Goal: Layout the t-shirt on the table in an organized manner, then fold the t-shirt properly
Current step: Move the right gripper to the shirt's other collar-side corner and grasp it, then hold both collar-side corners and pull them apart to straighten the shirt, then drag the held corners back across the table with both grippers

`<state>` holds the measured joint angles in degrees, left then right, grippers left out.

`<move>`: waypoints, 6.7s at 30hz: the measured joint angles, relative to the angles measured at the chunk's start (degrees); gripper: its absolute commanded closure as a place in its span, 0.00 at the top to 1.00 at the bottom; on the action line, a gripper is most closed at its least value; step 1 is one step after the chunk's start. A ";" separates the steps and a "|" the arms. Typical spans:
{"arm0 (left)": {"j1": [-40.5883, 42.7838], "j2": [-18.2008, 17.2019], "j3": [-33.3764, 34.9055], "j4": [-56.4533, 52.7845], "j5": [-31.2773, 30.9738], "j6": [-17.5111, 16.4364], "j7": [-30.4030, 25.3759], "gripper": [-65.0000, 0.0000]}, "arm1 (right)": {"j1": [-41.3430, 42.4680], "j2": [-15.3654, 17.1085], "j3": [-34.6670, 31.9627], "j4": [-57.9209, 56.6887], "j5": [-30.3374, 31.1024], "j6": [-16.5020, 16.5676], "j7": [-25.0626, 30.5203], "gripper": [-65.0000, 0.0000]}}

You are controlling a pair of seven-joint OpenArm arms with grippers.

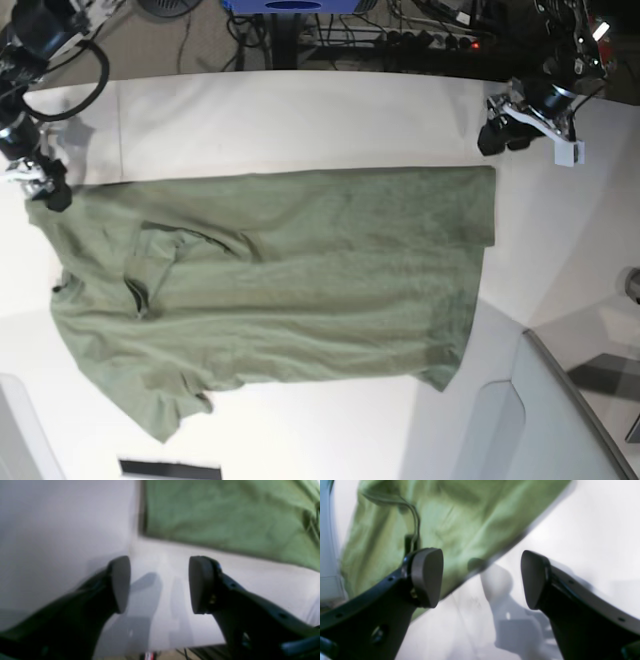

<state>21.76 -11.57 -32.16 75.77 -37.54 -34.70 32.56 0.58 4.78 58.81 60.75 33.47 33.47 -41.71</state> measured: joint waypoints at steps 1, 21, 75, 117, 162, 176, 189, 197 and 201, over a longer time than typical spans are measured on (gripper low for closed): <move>0.02 0.11 0.00 -0.11 0.00 -0.02 0.09 0.47 | 0.61 1.14 0.55 -2.36 -0.28 0.13 0.04 0.68; -2.62 -0.04 -0.22 -7.91 -1.81 -0.81 -1.57 0.49 | 6.97 7.06 0.83 -18.93 0.76 0.35 6.67 0.36; -16.24 0.85 0.33 -23.23 -2.86 -1.95 -2.80 0.00 | 6.78 6.27 0.83 -19.19 0.00 0.04 5.55 0.03; -0.55 -0.72 0.00 -4.96 -0.44 -0.02 2.80 0.00 | -8.00 -2.49 0.98 6.56 -0.42 -0.02 -0.11 0.00; 3.02 -0.61 -4.98 -2.01 -0.39 1.99 2.84 0.14 | -14.14 -6.86 0.98 10.97 0.68 0.09 0.15 0.39; 2.23 -0.66 -12.22 -1.73 3.91 4.90 2.64 0.75 | -15.67 -8.85 2.75 26.34 -0.44 0.00 -0.02 0.48; 2.21 0.92 -8.87 11.87 4.35 4.74 2.95 0.00 | -17.29 -9.94 -13.92 35.26 -0.57 0.02 -9.35 0.02; -0.28 0.76 0.04 7.98 4.48 4.92 2.64 0.00 | -17.49 -10.47 -19.15 26.53 -0.68 -0.02 -9.77 0.00; -1.27 0.79 3.02 5.42 6.75 4.90 2.45 0.00 | -17.53 -10.45 -21.79 24.33 -0.61 0.00 -9.46 0.00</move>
<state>20.49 -10.79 -29.15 81.19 -30.79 -29.80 35.00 -16.95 -5.67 37.01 85.08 32.86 33.47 -51.18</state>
